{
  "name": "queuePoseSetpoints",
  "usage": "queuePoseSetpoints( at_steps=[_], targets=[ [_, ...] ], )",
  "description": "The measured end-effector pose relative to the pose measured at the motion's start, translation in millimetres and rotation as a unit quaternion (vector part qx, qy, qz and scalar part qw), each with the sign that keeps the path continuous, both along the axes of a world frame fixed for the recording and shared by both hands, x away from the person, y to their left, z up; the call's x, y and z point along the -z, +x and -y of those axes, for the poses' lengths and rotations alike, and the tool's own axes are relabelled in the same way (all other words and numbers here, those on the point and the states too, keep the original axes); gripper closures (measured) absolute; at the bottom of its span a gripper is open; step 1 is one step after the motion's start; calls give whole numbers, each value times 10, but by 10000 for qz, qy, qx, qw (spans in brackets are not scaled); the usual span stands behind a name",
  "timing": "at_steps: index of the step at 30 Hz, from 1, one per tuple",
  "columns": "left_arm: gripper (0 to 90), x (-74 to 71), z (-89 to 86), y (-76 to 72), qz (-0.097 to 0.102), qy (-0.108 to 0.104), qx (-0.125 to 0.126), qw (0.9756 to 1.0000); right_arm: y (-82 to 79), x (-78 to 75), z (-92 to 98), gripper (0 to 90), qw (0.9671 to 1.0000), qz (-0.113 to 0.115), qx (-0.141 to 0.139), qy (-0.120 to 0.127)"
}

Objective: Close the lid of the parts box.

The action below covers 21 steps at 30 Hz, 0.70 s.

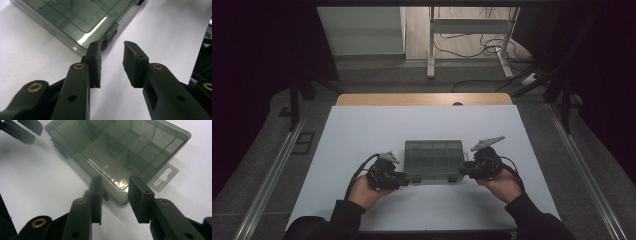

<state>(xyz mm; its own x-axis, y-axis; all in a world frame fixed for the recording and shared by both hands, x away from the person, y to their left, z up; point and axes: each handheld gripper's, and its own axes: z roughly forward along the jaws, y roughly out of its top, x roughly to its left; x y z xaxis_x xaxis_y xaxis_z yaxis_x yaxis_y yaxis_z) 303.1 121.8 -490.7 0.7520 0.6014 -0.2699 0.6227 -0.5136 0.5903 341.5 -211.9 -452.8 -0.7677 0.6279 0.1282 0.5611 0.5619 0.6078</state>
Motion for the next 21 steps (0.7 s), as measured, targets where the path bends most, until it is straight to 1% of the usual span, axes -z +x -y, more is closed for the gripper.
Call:
queuePoseSetpoints(
  at_steps=[4, 7, 14, 16, 21],
  targets=[
    [642, -20, -27, -13, 8, -15, -43, 10000, -40, -16, 3, 598, 10000, 75, 6, -24],
    [618, -34, -43, -27, 56, -2, -53, 10000, -63, -22, 15, 565, 9998, 164, 27, -49],
    [583, -82, -113, -37, 136, -18, -145, 9998, -114, -36, 67, 497, 9994, 318, 124, 11],
    [569, -97, -133, -41, 150, -35, -169, 9997, -127, -35, 83, 476, 9991, 397, 139, 1],
    [543, -120, -169, -48, 171, -56, -195, 9996, -163, -38, 114, 449, 9987, 468, 199, 10]
  ],
)
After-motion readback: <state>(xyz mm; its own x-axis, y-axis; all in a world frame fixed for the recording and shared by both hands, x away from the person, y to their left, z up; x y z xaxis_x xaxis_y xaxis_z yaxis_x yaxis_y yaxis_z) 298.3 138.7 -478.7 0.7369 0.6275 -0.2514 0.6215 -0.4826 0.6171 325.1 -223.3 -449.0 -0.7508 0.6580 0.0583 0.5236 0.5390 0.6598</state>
